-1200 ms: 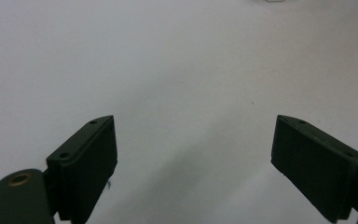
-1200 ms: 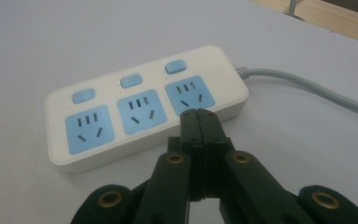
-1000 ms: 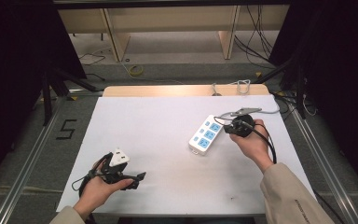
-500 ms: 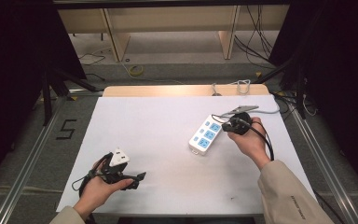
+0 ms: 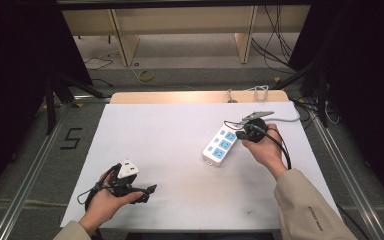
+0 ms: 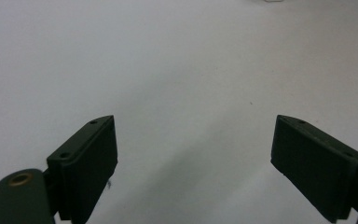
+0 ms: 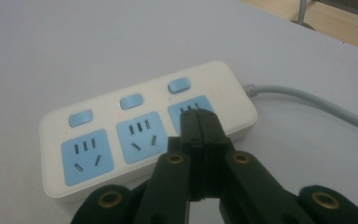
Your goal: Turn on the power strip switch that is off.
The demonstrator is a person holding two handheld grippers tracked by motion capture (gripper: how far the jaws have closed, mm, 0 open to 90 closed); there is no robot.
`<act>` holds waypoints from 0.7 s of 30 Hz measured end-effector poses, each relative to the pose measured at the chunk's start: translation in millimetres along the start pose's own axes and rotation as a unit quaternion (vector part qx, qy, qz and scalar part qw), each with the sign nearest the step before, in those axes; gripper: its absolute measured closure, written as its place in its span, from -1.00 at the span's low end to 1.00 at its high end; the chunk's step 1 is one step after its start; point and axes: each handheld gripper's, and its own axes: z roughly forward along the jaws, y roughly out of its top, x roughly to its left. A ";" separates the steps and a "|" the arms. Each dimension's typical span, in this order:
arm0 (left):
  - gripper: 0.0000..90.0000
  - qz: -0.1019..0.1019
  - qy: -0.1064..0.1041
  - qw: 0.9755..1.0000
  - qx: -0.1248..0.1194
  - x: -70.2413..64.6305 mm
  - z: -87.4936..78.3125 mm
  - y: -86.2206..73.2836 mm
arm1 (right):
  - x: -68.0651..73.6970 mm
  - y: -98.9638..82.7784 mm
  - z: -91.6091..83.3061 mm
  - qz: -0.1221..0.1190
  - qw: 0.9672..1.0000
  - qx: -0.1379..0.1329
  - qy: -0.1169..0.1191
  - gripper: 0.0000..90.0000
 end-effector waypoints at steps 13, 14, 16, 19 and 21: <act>-0.69 0.000 -0.001 1.000 0.002 -0.5 -0.6 -0.1 | 1.1 4.5 5.6 -0.001 1.000 0.002 -0.002 1.00; -0.69 0.000 -0.001 1.000 0.002 -0.5 -0.6 -0.1 | 1.1 4.5 5.6 -0.001 1.000 0.002 -0.002 1.00; -0.69 0.000 -0.001 1.000 0.002 -0.6 -0.5 0.0 | 1.4 5.7 7.2 0.000 1.000 0.003 0.000 1.00; -0.69 0.000 -0.002 1.000 0.001 -0.7 -0.3 -0.1 | 1.5 6.6 8.6 -0.001 1.000 0.004 0.000 1.00; -0.69 0.001 -0.002 1.000 0.001 -1.0 -0.2 -0.1 | 2.1 7.4 10.4 -0.002 1.000 0.004 0.002 1.00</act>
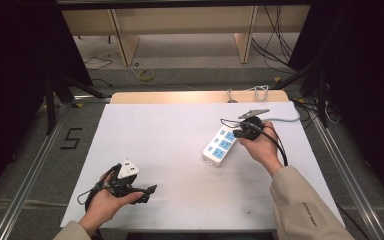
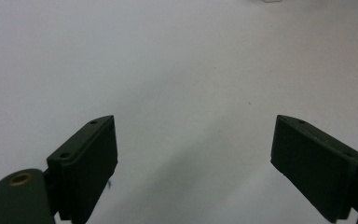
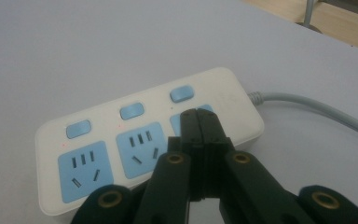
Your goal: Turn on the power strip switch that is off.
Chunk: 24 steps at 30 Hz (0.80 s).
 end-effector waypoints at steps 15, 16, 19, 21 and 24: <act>-0.68 0.003 -0.004 1.000 -0.001 -3.0 0.0 0.3 | 3.2 6.4 8.9 -0.003 1.000 0.009 -0.003 1.00; -0.68 0.003 -0.004 1.000 -0.001 -3.1 0.0 0.3 | 3.1 6.9 10.5 -0.005 1.000 0.010 -0.004 1.00; -0.68 0.005 -0.004 1.000 0.000 -3.0 0.0 0.3 | 2.9 6.9 12.1 -0.004 1.000 0.012 -0.004 1.00; -0.68 0.004 -0.005 1.000 0.000 -2.9 0.2 0.3 | 2.6 6.8 13.7 -0.002 1.000 0.014 -0.005 1.00; -0.68 0.004 -0.004 1.000 0.000 -2.8 0.2 0.2 | 1.8 6.5 16.1 -0.002 1.000 0.016 -0.005 1.00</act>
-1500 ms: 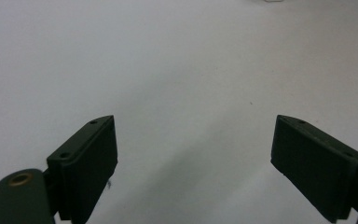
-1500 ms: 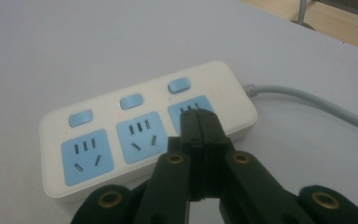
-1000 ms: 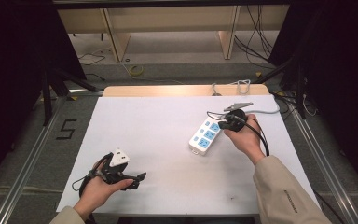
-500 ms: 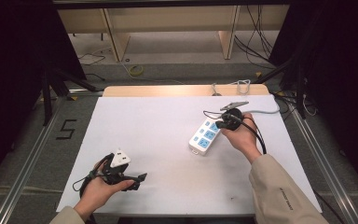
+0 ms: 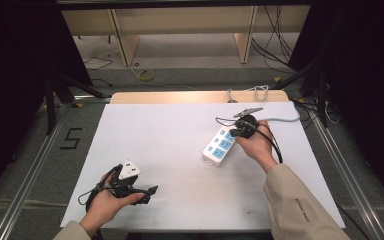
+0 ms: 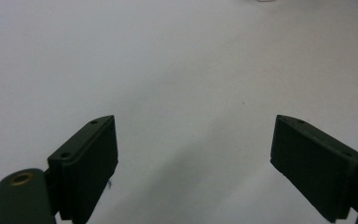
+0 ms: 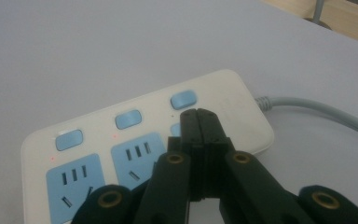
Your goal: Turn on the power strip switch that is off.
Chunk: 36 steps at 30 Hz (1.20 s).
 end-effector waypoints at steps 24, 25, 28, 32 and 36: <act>-0.68 -0.001 -0.001 1.000 0.001 0.0 0.2 0.1 | 2.6 14.1 16.6 -0.003 1.000 0.015 0.000 1.00; -0.68 -0.001 -0.001 1.000 0.000 -0.1 0.3 0.1 | 2.7 14.8 16.9 -0.004 1.000 0.016 0.000 1.00; -0.68 -0.001 -0.001 1.000 0.001 -0.1 0.2 0.3 | 3.7 17.0 18.6 -0.004 1.000 0.016 0.000 1.00; -0.68 -0.001 -0.002 1.000 0.001 -0.1 0.2 0.3 | 4.2 19.4 21.3 -0.006 1.000 0.018 -0.001 1.00; -0.68 -0.001 -0.002 1.000 0.001 -0.1 0.2 0.2 | 4.3 21.1 24.0 -0.006 1.000 0.020 -0.001 1.00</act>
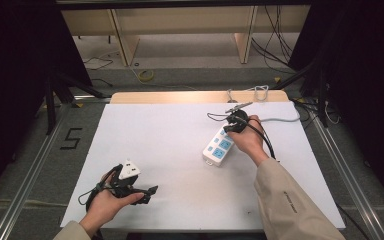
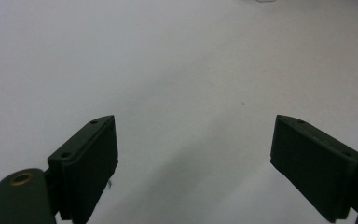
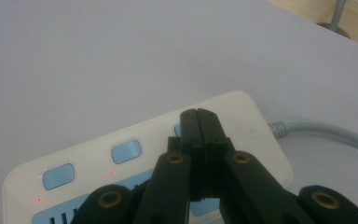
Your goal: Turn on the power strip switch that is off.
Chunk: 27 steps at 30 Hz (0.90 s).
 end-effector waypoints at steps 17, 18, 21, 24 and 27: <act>-0.68 0.000 0.000 1.000 0.000 -0.1 0.2 0.0 | 0.9 4.5 11.2 0.005 1.000 0.005 0.000 1.00; -0.68 0.000 0.000 1.000 -0.001 -0.1 0.3 -0.1 | 1.1 5.0 11.5 0.004 1.000 0.006 0.001 1.00; -0.68 0.000 0.000 1.000 -0.001 -0.2 0.4 -0.1 | 1.4 6.4 12.7 0.003 1.000 0.006 0.000 1.00; -0.68 0.000 0.000 1.000 0.000 -0.1 0.4 -0.1 | 2.3 8.0 13.6 0.001 1.000 0.007 0.001 1.00; -0.68 0.000 0.000 1.000 0.000 0.1 0.3 -0.1 | 3.4 9.1 15.0 -0.001 1.000 0.009 0.002 1.00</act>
